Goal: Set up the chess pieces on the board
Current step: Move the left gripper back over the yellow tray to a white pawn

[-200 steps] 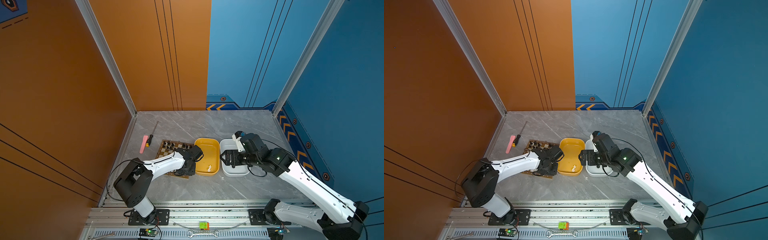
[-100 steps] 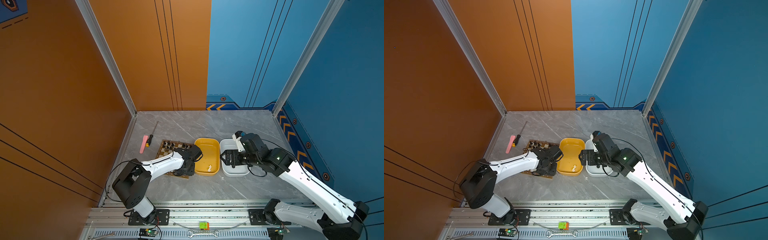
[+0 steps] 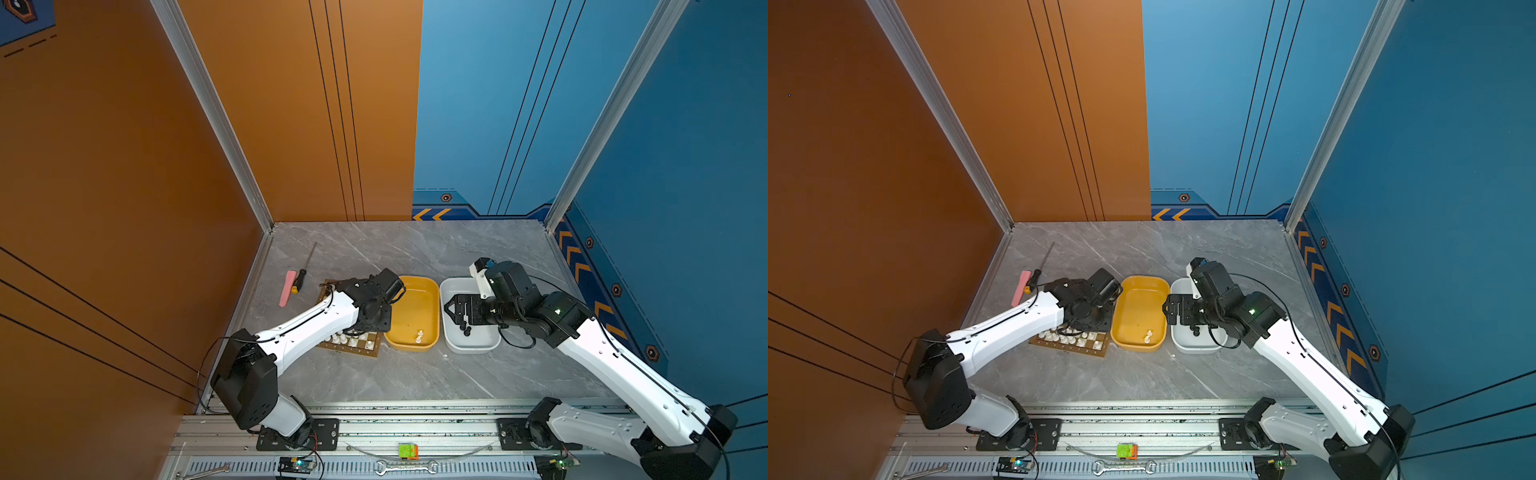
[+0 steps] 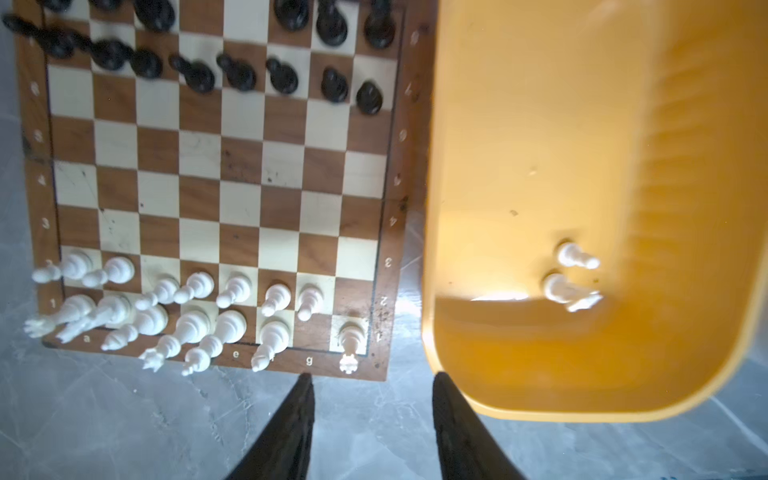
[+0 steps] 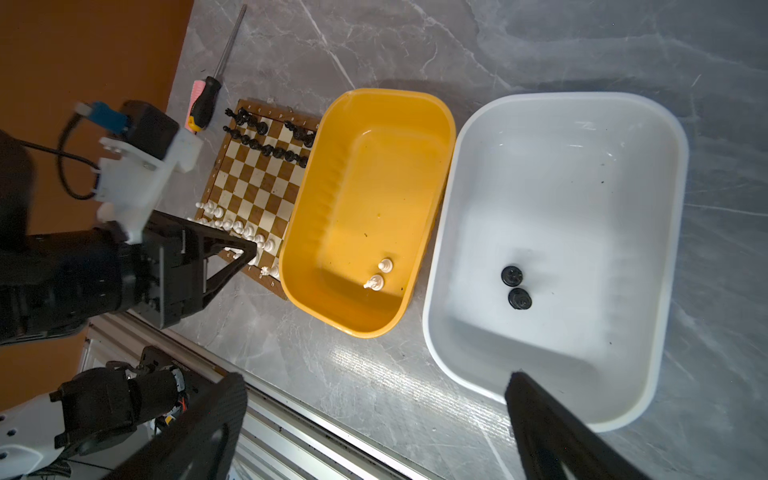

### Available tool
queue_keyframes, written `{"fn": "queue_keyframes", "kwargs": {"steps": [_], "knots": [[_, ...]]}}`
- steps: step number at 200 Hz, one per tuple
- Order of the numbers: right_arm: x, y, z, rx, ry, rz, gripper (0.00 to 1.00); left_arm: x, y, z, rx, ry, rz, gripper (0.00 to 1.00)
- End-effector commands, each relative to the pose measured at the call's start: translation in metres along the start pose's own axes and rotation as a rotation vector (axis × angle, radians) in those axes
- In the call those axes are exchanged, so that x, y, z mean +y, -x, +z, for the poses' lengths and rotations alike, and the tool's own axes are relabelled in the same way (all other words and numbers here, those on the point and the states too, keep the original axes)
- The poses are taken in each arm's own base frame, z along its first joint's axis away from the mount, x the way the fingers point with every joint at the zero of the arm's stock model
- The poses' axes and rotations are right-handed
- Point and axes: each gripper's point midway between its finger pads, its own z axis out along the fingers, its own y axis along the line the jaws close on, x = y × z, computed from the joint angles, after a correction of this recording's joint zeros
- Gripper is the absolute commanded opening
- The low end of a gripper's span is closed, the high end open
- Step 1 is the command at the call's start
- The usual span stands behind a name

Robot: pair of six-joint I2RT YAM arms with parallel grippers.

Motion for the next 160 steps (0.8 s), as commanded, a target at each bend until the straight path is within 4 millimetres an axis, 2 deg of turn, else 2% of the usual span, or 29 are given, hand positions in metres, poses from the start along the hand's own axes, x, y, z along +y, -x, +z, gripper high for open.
{"fn": "queue_keyframes", "kwargs": {"steps": [1,16,29,44,64,108,160], "knots": [[0.002,0.009,-0.005,-0.007,0.009,-0.013,1.0,-0.017,0.016,-0.004,0.002,-0.013,0.063,0.48],[-0.002,0.012,-0.004,-0.011,0.002,-0.003,1.0,-0.04,0.023,0.002,0.012,-0.034,0.121,0.47],[-0.007,0.015,-0.004,-0.014,-0.009,0.008,1.0,-0.058,0.022,0.015,0.045,-0.044,0.162,0.46],[-0.013,0.016,-0.005,-0.016,-0.018,0.025,1.0,-0.078,0.016,0.028,0.086,-0.066,0.196,0.45],[-0.021,0.016,-0.005,-0.011,-0.031,0.047,1.0,-0.095,0.01,0.042,0.115,-0.064,0.242,0.45],[-0.032,0.016,-0.006,0.007,-0.045,0.075,1.0,-0.109,-0.004,0.066,0.176,-0.053,0.283,0.43],[-0.038,0.013,-0.009,0.016,-0.054,0.084,1.0,-0.12,-0.015,0.081,0.202,-0.056,0.303,0.42]]}}
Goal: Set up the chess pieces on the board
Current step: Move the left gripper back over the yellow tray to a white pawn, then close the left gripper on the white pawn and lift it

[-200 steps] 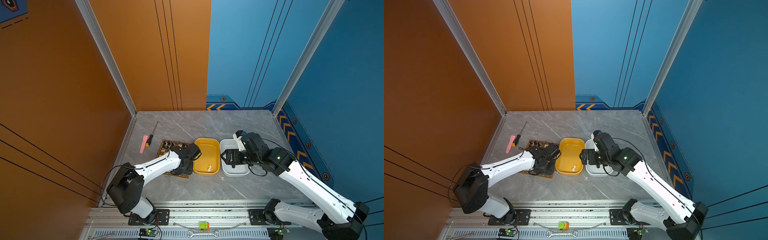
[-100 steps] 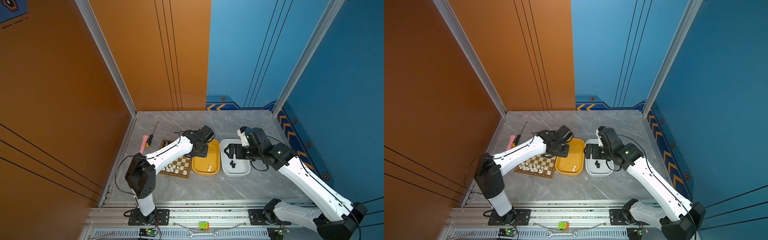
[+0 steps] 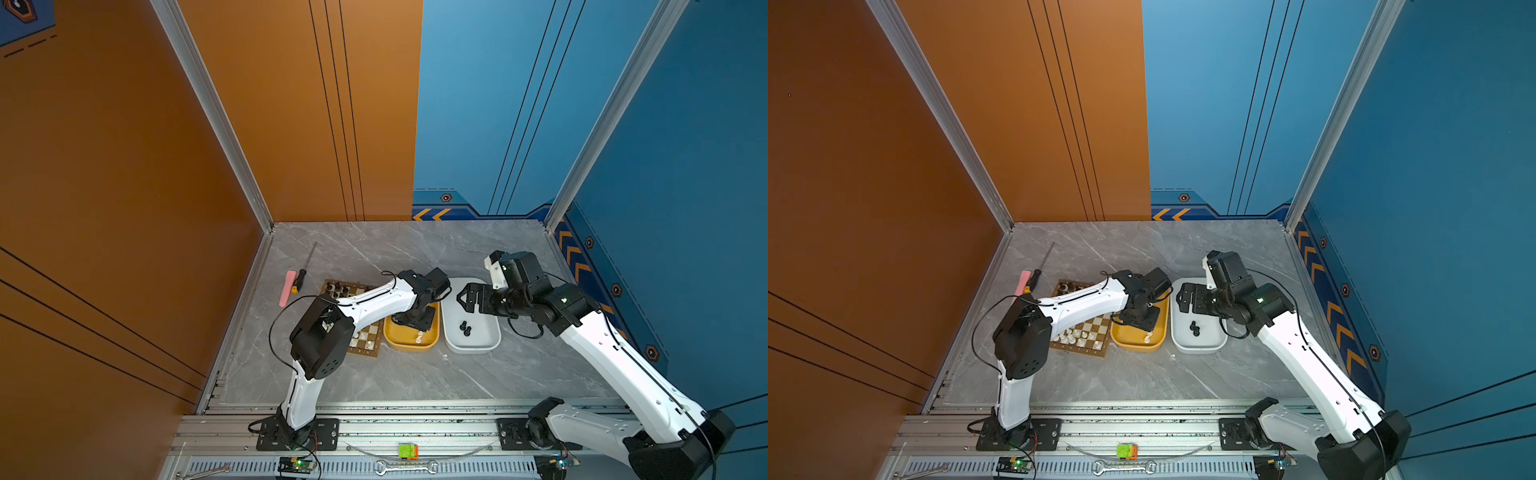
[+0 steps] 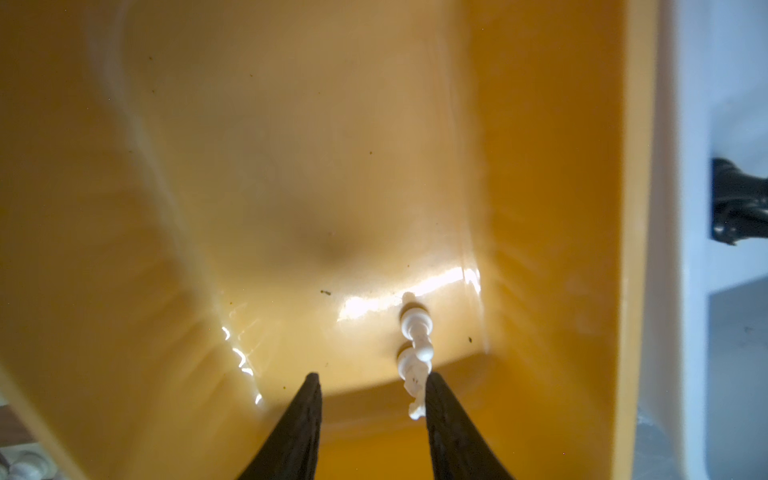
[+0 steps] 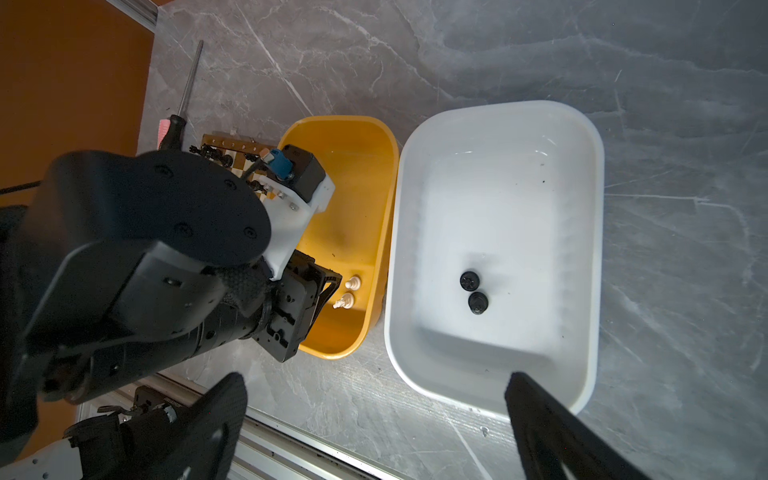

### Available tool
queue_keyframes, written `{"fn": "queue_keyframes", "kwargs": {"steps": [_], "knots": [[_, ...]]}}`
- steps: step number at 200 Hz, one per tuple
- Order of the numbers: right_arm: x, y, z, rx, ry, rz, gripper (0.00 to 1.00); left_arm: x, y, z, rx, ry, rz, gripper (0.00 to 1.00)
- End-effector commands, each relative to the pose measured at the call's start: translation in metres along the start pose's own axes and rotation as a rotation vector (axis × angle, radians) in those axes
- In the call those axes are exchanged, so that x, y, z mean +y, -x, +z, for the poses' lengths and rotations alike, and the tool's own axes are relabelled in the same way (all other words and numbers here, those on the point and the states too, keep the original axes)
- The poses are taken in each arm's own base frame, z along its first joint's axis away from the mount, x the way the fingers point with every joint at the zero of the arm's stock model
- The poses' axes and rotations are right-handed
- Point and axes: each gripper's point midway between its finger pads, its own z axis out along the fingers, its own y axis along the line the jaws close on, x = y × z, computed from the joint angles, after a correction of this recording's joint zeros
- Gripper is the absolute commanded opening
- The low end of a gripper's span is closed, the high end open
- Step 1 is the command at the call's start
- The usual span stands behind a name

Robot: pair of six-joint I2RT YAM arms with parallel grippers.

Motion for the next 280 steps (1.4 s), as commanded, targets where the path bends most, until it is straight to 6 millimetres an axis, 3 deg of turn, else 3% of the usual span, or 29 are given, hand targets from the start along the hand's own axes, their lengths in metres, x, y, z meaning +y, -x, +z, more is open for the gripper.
{"fn": "queue_keyframes", "kwargs": {"steps": [1,97,280], "knots": [[-0.001,-0.003,-0.006,0.018,0.002,-0.012,1.0,-0.011,-0.003,0.005,0.024,-0.016,0.028,0.42],[-0.013,-0.01,-0.016,0.004,-0.01,0.01,1.0,-0.018,-0.007,0.023,0.044,-0.014,0.031,0.38],[-0.02,-0.009,-0.02,-0.012,-0.023,0.026,1.0,-0.02,-0.004,0.031,0.066,-0.027,0.041,0.13]]}}
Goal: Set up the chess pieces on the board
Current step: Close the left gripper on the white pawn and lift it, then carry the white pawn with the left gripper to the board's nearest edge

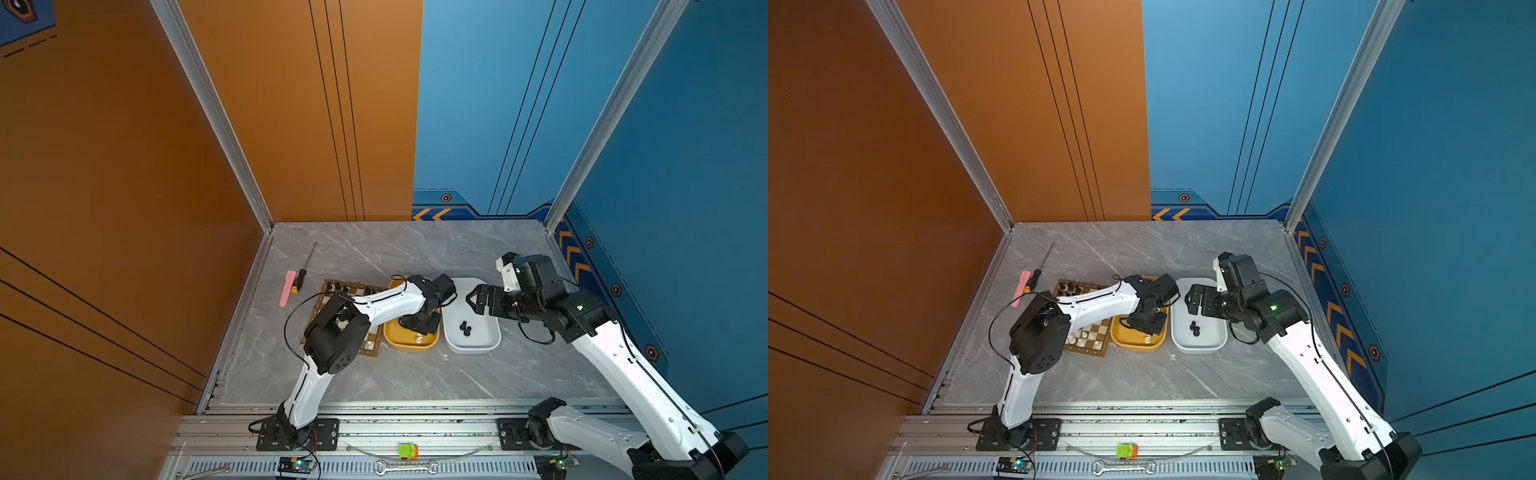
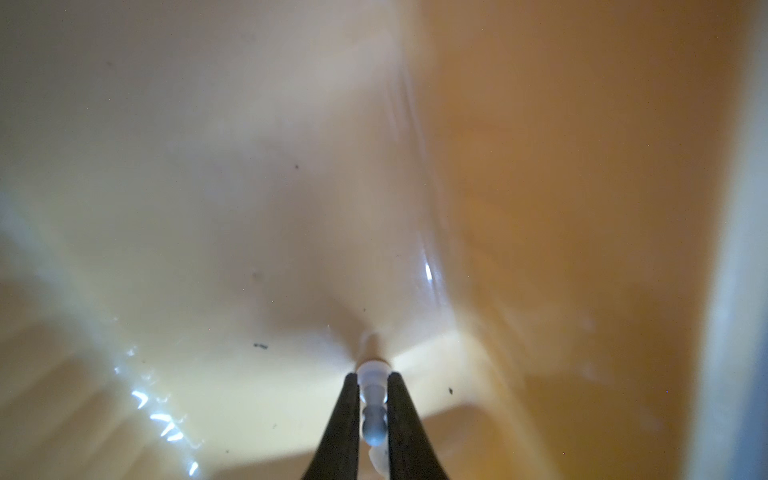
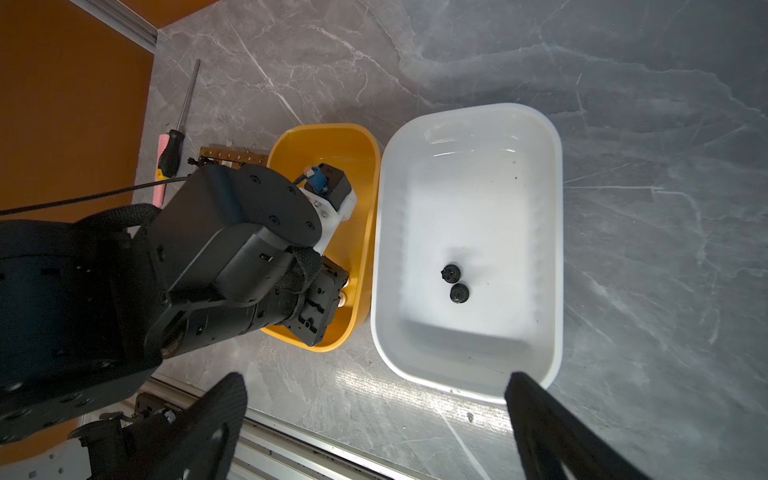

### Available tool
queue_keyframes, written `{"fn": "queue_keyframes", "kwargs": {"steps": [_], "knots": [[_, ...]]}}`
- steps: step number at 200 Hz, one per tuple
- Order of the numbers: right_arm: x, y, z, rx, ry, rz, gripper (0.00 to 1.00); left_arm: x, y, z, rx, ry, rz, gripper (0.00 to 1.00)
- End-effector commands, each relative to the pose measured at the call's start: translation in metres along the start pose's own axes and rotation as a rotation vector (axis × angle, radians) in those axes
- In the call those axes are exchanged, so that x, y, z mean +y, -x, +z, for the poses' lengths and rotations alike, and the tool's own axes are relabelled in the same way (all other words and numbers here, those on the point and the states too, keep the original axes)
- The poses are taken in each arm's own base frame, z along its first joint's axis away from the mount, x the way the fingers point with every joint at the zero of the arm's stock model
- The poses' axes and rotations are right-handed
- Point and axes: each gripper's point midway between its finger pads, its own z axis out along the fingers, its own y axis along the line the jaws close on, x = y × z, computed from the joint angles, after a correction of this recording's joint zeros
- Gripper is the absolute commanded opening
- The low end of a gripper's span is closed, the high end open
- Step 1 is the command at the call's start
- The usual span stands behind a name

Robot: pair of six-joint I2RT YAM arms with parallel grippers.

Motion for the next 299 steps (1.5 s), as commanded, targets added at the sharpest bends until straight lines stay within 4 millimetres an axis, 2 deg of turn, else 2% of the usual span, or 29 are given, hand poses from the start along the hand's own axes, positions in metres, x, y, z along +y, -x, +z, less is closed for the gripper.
{"fn": "queue_keyframes", "kwargs": {"steps": [1,31,65,99,134,194,228,260,299], "knots": [[-0.006,-0.008,-0.001,0.026,-0.012,-0.003,1.0,-0.004,-0.001,0.002,0.019,-0.012,0.01,0.13],[-0.007,-0.009,-0.001,0.027,-0.012,-0.001,1.0,-0.002,0.0,0.0,0.014,-0.014,0.007,0.11],[-0.007,-0.008,-0.001,0.025,-0.009,-0.003,1.0,0.0,0.001,-0.004,0.006,-0.011,0.003,0.23],[-0.007,-0.009,-0.002,0.026,-0.008,-0.002,1.0,0.001,-0.001,-0.003,0.008,-0.008,-0.002,0.24],[-0.007,-0.01,-0.002,0.024,-0.006,0.0,1.0,-0.001,-0.004,-0.003,0.012,-0.007,0.003,0.19],[-0.005,-0.008,-0.003,0.022,0.003,0.0,1.0,0.002,-0.002,-0.006,0.002,0.0,0.007,0.05],[-0.002,-0.005,-0.002,0.024,0.012,-0.005,1.0,0.011,0.007,-0.022,-0.028,0.006,0.005,0.04],[0.004,-0.002,0.001,0.024,0.028,-0.008,1.0,0.029,0.015,-0.048,-0.063,0.028,-0.006,0.04],[0.012,0.001,0.006,0.03,0.047,-0.022,1.0,0.054,0.009,-0.078,-0.093,0.048,-0.039,0.04]]}}
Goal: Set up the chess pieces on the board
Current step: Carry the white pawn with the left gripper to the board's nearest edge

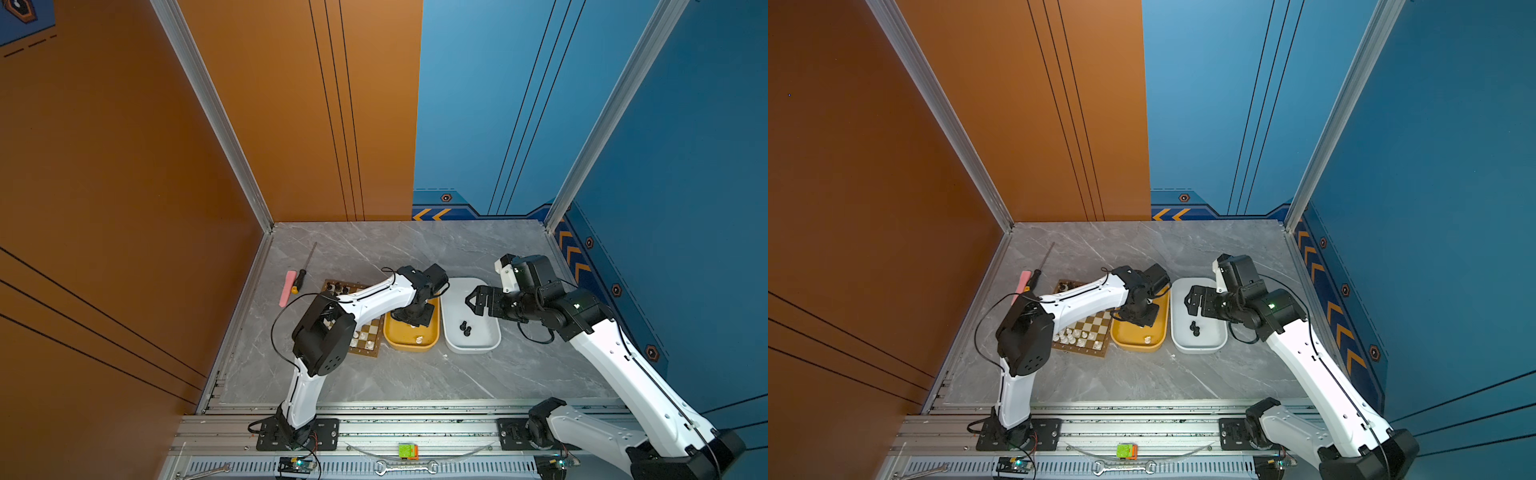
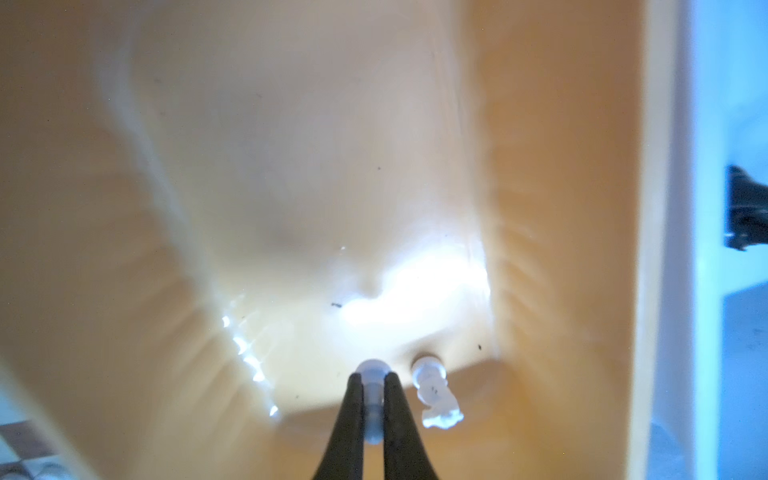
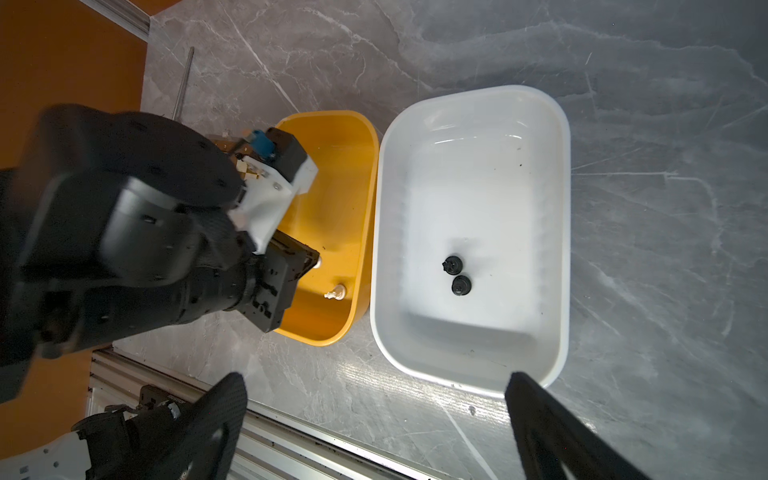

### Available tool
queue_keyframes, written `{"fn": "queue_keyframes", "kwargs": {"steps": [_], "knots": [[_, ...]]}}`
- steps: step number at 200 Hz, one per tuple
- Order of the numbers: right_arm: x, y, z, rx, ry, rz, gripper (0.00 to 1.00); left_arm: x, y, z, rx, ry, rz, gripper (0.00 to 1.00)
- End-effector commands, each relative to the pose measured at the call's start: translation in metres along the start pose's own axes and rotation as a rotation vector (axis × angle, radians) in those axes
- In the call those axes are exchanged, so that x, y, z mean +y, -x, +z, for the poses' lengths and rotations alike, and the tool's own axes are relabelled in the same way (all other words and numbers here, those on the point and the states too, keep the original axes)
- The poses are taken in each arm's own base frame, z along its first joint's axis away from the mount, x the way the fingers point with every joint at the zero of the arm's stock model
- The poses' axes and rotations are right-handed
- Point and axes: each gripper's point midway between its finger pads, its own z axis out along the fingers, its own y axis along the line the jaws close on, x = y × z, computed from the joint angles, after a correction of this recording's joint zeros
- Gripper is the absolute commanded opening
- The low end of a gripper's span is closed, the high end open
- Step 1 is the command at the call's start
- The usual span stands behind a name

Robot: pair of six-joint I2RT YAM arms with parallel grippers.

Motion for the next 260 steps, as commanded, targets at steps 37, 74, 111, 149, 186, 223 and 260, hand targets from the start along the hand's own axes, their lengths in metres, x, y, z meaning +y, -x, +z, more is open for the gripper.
{"fn": "queue_keyframes", "kwargs": {"steps": [37,74,111,149,186,223,260], "knots": [[0.024,0.008,0.004,-0.005,0.057,-0.055,1.0,0.046,-0.015,-0.057,-0.065,0.053,-0.052,0.05],[0.036,0.005,0.01,0.003,0.074,-0.081,1.0,0.074,-0.052,-0.065,-0.055,0.09,-0.111,0.06],[0.047,-0.001,0.016,0.014,0.087,-0.111,1.0,0.1,-0.09,-0.058,-0.028,0.131,-0.175,0.06],[0.058,-0.001,0.018,0.017,0.098,-0.138,1.0,0.113,-0.102,-0.048,-0.031,0.144,-0.212,0.06],[0.062,-0.001,0.018,0.014,0.097,-0.147,1.0,0.116,-0.098,-0.038,-0.033,0.134,-0.221,0.06],[0.06,-0.003,0.016,0.01,0.087,-0.143,1.0,0.111,-0.088,-0.026,-0.014,0.122,-0.2,0.06],[0.056,-0.004,0.015,0.006,0.072,-0.136,1.0,0.106,-0.082,-0.013,0.009,0.115,-0.18,0.06]]}}
